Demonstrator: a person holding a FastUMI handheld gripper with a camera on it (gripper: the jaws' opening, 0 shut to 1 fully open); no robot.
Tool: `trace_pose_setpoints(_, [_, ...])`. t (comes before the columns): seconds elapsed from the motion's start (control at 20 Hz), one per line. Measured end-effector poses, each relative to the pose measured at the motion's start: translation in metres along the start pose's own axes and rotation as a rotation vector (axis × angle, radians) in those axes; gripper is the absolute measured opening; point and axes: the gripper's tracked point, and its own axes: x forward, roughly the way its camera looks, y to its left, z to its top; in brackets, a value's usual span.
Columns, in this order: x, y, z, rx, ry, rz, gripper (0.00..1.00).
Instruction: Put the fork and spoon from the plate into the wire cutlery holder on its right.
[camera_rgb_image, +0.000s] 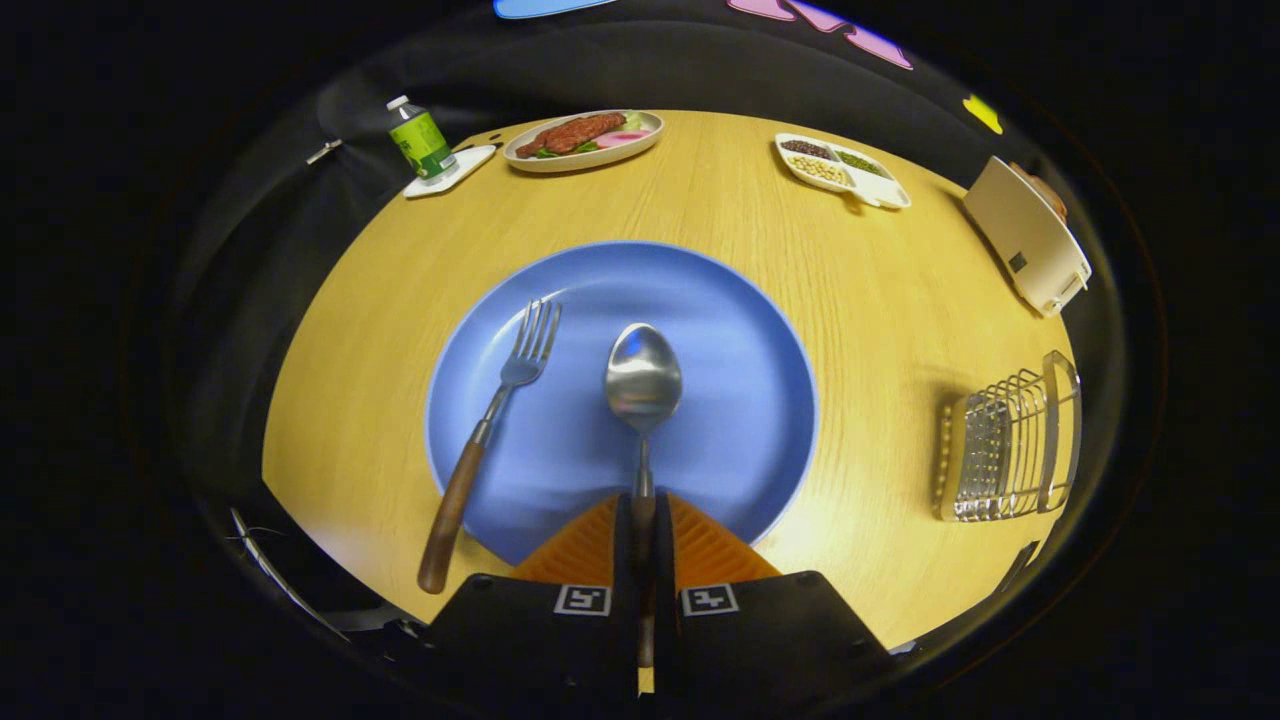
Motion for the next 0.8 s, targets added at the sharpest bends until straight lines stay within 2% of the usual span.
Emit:
trace_pose_setpoints(0.2, [-0.024,-0.008,0.018,0.024,-0.056,0.032,0.08])
trace_pose_setpoints(0.5, [-0.097,-0.019,0.064,0.025,-0.149,0.154,0.08])
trace_pose_setpoints(0.65, [-0.138,-0.057,0.069,0.018,-0.156,0.168,0.06])
trace_pose_setpoints(0.8, [-0.172,-0.123,0.055,0.000,-0.085,0.124,0.06])
